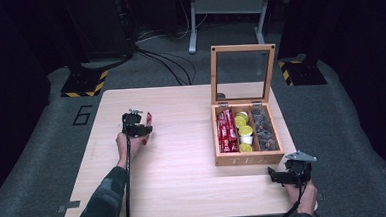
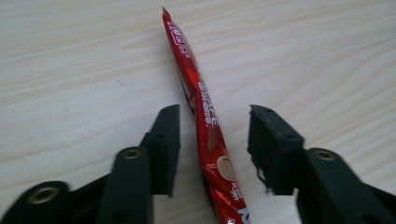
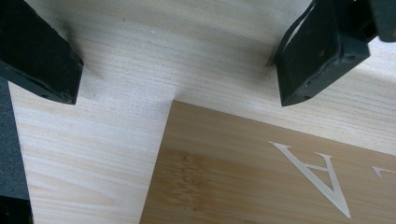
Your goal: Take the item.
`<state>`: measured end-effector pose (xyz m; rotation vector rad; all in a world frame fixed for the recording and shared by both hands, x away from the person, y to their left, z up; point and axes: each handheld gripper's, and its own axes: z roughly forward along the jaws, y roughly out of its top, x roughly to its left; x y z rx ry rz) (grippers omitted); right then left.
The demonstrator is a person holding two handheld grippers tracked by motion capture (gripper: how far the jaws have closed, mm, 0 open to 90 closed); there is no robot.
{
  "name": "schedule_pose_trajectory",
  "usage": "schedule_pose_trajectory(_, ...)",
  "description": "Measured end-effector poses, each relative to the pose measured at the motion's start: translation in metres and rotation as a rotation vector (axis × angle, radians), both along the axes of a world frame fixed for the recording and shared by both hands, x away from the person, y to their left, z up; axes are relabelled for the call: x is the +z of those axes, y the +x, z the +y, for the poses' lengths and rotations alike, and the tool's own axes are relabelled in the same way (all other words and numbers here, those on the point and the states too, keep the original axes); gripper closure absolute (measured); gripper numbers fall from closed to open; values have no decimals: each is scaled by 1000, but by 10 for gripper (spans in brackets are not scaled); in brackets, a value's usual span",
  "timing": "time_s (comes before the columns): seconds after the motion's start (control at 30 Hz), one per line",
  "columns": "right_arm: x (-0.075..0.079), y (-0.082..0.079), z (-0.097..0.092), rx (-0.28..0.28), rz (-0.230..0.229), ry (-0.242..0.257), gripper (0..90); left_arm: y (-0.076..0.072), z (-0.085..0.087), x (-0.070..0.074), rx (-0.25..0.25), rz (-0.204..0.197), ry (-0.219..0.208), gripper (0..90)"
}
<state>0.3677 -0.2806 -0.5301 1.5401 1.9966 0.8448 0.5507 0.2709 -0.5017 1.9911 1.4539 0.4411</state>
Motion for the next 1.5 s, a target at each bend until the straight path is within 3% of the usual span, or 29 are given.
schedule_pose_trajectory(0.1,0,0,0,0,0,0,0,-2,2,3,6,1,1,439)
schedule_pose_trajectory(0.17,0,0,0,4,1,-4,0,-5,5,7,5,-12,-12,316)
schedule_pose_trajectory(0.27,0,0,0,-2,0,3,0,-13,5,12,-7,-39,2,255)
schedule_pose_trajectory(0.47,0,0,0,-1,-1,-1,0,-27,6,24,-36,-53,-9,169)
schedule_pose_trajectory(0.6,0,0,0,-1,-1,-1,0,-40,7,30,-54,-83,20,154)
schedule_pose_trajectory(0.63,0,0,0,-1,0,-1,0,-42,8,31,-64,-82,20,153)
schedule_pose_trajectory(0.7,0,0,0,-3,1,1,0,-49,10,36,-49,-90,-22,145)
schedule_pose_trajectory(0.77,0,0,0,-1,0,-1,0,-58,12,42,-58,-124,3,145)
schedule_pose_trajectory(0.83,0,0,0,2,0,-4,0,-68,14,46,-63,-145,-14,145)
schedule_pose_trajectory(0.87,0,0,0,1,0,-3,0,-68,14,46,-63,-145,-14,144)
schedule_pose_trajectory(1.0,0,0,0,-1,-1,-1,0,-92,21,55,-86,-167,-4,140)
schedule_pose_trajectory(1.1,0,0,0,-1,0,-2,0,-101,25,57,-98,-165,-10,132)
schedule_pose_trajectory(1.3,0,0,0,1,0,-3,0,-125,35,57,-95,-197,6,131)
schedule_pose_trajectory(1.5,0,0,0,1,0,-3,0,-151,46,48,-74,-215,21,132)
